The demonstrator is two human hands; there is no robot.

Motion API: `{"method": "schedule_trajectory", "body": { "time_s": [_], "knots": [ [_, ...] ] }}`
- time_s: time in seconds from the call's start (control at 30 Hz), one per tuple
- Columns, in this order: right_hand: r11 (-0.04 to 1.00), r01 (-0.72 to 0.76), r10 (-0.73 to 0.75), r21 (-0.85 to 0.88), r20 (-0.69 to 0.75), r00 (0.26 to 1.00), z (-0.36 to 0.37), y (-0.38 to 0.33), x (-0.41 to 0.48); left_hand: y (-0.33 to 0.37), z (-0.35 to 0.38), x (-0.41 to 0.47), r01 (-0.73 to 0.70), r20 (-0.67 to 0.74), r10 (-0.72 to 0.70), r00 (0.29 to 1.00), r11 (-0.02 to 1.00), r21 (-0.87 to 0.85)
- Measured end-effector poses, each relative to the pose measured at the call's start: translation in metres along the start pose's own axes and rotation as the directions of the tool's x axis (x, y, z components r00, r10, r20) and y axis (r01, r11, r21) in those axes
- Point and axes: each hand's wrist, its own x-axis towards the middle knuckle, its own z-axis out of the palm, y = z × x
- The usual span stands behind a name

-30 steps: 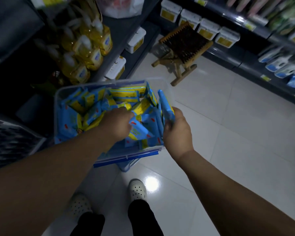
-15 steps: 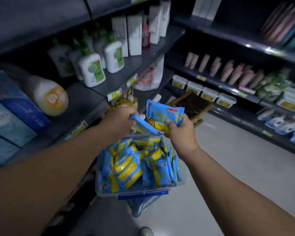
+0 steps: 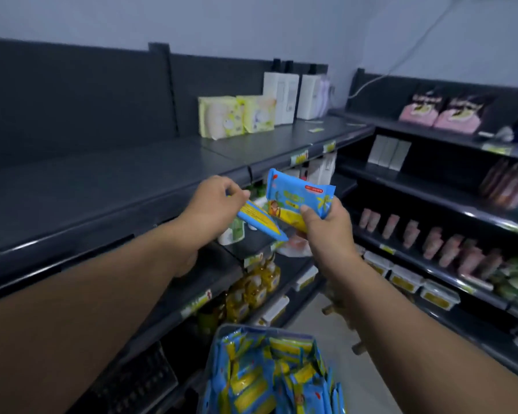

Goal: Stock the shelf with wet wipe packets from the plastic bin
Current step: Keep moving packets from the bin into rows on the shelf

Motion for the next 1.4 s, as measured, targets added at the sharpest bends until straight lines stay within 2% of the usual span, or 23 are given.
{"method": "schedule_trajectory", "body": {
  "time_s": [0.17, 0.27, 0.43, 0.53, 0.63, 0.7, 0.83, 0.9, 1.0, 1.07, 1.2, 1.27, 1.33, 1.37, 1.4],
  "knots": [
    [0.993, 0.039, -0.052, 0.112, 0.114, 0.992, 0.050, -0.048, -0.003, -0.006, -0.073, 0.003, 0.093, -0.180, -0.089, 0.980, 0.996, 0.015],
    [0.991, 0.053, -0.075, 0.125, 0.182, 0.980, 0.085, -0.069, -0.010, -0.014, -0.118, -0.004, 0.098, -0.265, -0.086, 0.960, 0.995, 0.033],
    [0.983, 0.043, -0.099, 0.178, 0.317, 0.943, 0.147, -0.096, -0.030, -0.032, -0.184, -0.021, 0.197, -0.476, -0.141, 0.868, 0.978, 0.069],
    [0.975, -0.042, -0.058, 0.219, 0.433, 0.899, 0.187, -0.111, -0.044, -0.044, -0.219, -0.032, 0.216, -0.562, -0.178, 0.808, 0.976, 0.001],
    [0.949, -0.177, 0.000, 0.260, 0.564, 0.826, 0.228, -0.126, -0.062, -0.052, -0.246, -0.044, 0.208, -0.616, -0.152, 0.773, 0.978, 0.020],
    [0.910, -0.292, 0.030, 0.293, 0.658, 0.752, 0.253, -0.135, -0.075, -0.056, -0.257, -0.052, 0.190, -0.618, -0.115, 0.778, 0.980, 0.057],
    [0.767, -0.563, 0.076, 0.308, 0.827, 0.556, 0.292, -0.155, -0.097, -0.074, -0.271, -0.066, 0.140, -0.547, -0.019, 0.837, 0.974, 0.181],
    [0.730, -0.620, 0.070, 0.289, 0.870, 0.488, 0.309, -0.162, -0.102, -0.086, -0.279, -0.073, 0.156, -0.523, -0.009, 0.852, 0.958, 0.238],
    [0.772, -0.587, 0.049, 0.244, 0.898, 0.437, 0.334, -0.166, -0.109, -0.099, -0.293, -0.085, 0.169, -0.496, -0.044, 0.867, 0.963, 0.211],
    [0.811, -0.549, 0.076, 0.204, 0.892, 0.445, 0.350, -0.163, -0.113, -0.105, -0.300, -0.092, 0.168, -0.455, -0.048, 0.889, 0.959, 0.227],
    [0.815, -0.549, 0.115, 0.185, 0.877, 0.466, 0.376, -0.152, -0.114, -0.115, -0.317, -0.100, 0.154, -0.384, -0.074, 0.920, 0.971, 0.183],
    [0.803, -0.563, 0.113, 0.193, 0.879, 0.463, 0.386, -0.146, -0.112, -0.124, -0.334, -0.097, 0.239, -0.507, -0.120, 0.853, 0.955, 0.176],
    [0.797, -0.573, 0.107, 0.190, 0.889, 0.444, 0.395, -0.142, -0.111, -0.135, -0.354, -0.092, 0.449, -0.668, -0.224, 0.710, 0.875, 0.183],
    [0.796, -0.576, 0.101, 0.184, 0.899, 0.426, 0.399, -0.141, -0.110, -0.139, -0.363, -0.090, 0.544, -0.690, -0.340, 0.639, 0.834, 0.092],
    [0.797, -0.578, 0.091, 0.175, 0.911, 0.403, 0.403, -0.140, -0.109, -0.144, -0.370, -0.090, 0.591, -0.656, -0.482, 0.581, 0.804, -0.067]
  ]
}}
